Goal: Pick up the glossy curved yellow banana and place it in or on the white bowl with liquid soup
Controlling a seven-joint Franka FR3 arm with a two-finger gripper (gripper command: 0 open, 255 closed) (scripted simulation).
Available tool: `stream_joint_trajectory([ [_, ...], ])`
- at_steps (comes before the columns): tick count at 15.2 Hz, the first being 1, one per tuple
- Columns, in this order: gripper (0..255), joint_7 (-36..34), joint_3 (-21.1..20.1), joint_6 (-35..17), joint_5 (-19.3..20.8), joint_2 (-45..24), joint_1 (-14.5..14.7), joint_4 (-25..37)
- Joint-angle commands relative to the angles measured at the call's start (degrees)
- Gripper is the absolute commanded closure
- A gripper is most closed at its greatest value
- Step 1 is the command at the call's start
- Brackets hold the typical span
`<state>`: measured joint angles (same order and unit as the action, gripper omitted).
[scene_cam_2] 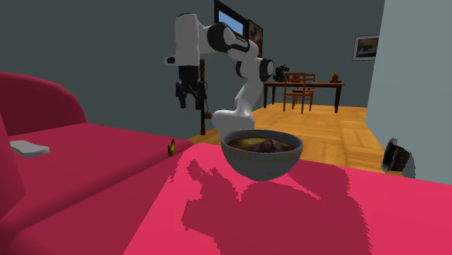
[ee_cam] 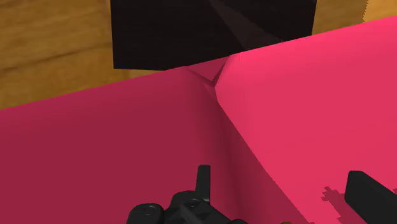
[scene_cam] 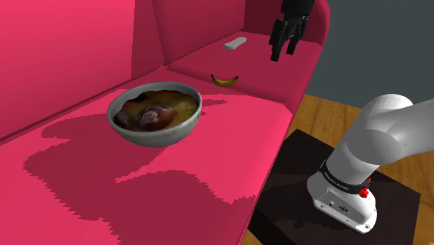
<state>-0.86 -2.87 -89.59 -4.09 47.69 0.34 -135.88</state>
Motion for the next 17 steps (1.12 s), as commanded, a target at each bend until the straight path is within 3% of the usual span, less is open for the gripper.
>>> stream_joint_trajectory([
  [1,0,0.0,0.0,0.0,0.0,0.0,0.0,0.0],
  [12,0,32.57,7.66,-28.76,-2.1,-12.97,12.69,-5.24],
  [15,0,42.18,9.74,-35.1,-4.36,-17.5,16.94,-4.75],
  [17,0,42.5,9.76,-36.08,-4.56,-18.02,17.15,-5.16],
])
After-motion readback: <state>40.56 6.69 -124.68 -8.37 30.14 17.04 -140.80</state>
